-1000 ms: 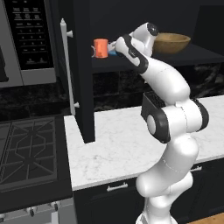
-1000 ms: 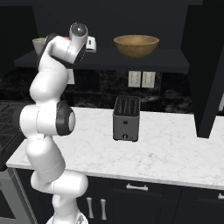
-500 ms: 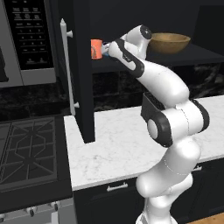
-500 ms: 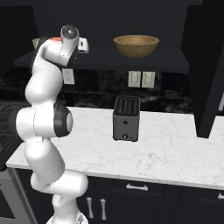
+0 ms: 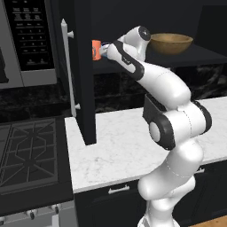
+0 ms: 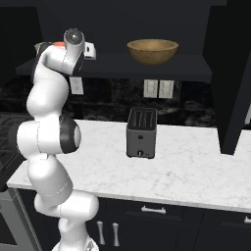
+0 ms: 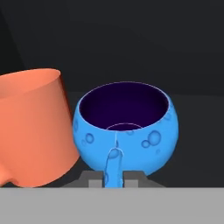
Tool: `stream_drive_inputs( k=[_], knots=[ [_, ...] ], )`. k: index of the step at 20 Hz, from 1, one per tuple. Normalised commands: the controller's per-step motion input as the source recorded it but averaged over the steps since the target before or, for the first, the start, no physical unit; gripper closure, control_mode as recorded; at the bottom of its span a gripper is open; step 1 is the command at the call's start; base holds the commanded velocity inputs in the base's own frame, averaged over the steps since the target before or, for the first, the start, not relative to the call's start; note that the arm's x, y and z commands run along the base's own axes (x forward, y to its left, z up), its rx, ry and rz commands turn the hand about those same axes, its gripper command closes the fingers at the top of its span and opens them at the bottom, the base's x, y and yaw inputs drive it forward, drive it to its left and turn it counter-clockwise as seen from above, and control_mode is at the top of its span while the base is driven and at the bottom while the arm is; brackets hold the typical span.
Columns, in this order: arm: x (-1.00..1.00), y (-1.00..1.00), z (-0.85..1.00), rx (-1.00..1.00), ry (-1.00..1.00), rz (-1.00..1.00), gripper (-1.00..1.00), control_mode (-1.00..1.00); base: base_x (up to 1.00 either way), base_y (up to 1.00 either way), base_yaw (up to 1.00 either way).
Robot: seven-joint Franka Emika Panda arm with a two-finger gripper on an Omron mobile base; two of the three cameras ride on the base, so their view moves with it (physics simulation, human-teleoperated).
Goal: Gather all objects into one cabinet and sort the glasses and bowls to opposite sides.
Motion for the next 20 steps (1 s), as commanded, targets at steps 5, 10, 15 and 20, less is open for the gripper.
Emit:
stream_drive_inputs(
  k=[5,10,15,20],
  knots=[
    [-0.01,-0.13,0.00,0.00,0.00,0.00,-1.00,-1.00,0.00,0.00,0.00],
    [-0.02,-0.48,0.00,0.00,0.00,0.00,-1.00,-1.00,0.00,0.00,0.00],
    [-0.13,-0.63,0.00,0.00,0.00,0.00,-1.00,-1.00,0.00,0.00,0.00],
    [-0.58,-0.29,0.00,0.00,-0.03,0.00,-1.00,-1.00,0.00,0.00,0.00]
  ],
)
